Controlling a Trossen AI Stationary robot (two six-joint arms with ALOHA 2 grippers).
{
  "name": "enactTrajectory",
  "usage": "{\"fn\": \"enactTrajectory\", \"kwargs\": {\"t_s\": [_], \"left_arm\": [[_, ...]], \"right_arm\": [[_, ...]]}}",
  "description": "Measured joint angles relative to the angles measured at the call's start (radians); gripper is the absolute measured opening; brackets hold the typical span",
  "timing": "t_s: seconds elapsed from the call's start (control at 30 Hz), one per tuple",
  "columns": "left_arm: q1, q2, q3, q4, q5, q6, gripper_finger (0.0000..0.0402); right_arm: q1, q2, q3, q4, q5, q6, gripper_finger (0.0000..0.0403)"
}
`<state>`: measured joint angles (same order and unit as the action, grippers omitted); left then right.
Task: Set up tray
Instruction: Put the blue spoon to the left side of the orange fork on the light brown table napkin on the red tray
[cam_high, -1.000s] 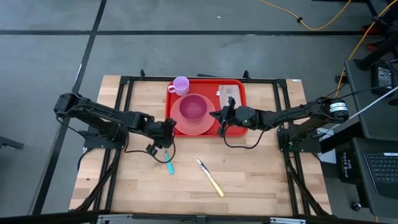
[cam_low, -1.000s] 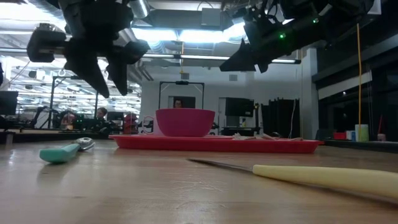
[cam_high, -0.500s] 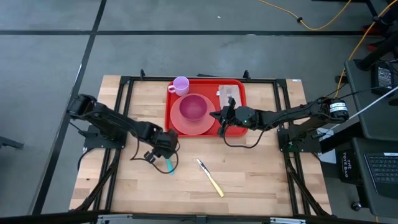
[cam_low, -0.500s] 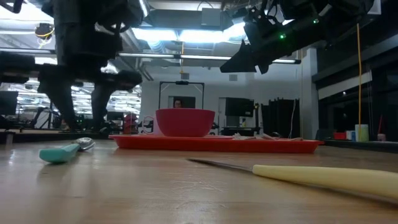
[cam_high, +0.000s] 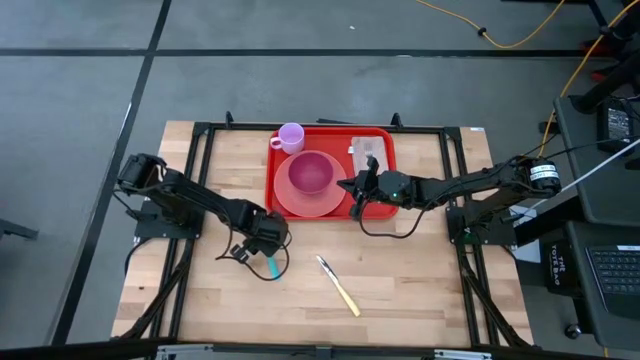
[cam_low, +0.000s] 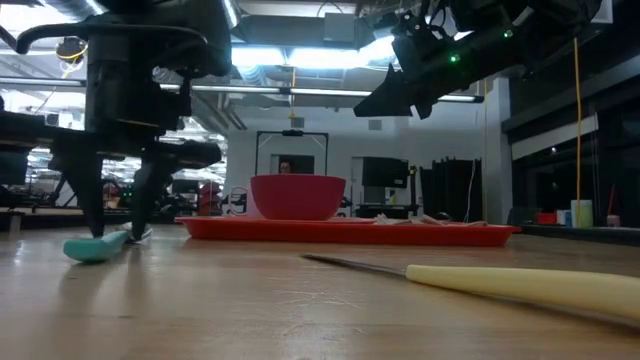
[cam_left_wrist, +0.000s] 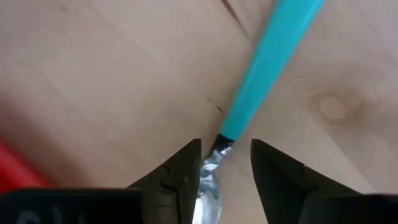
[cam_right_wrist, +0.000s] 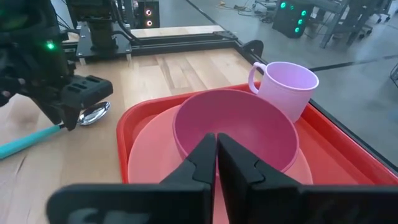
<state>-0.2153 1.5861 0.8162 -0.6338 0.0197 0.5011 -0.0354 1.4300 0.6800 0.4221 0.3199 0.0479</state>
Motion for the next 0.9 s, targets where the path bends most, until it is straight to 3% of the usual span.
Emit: {"fn": "enactTrajectory", "kwargs": {"t_s": [0.5, 0.9], "left_arm": [[-0.001, 0.043, 0.003, 0.006, 0.036, 0.011, 0.0126], [-0.005, 0.044, 0.0, 0.036, 0.045, -0.025, 0.0094]], "right_arm": [[0.0, 0.0, 0.0, 0.0, 0.0, 0.0, 0.0021], [0.0, 0.0, 0.0, 0.0, 0.0, 0.0, 0.0021]]}}
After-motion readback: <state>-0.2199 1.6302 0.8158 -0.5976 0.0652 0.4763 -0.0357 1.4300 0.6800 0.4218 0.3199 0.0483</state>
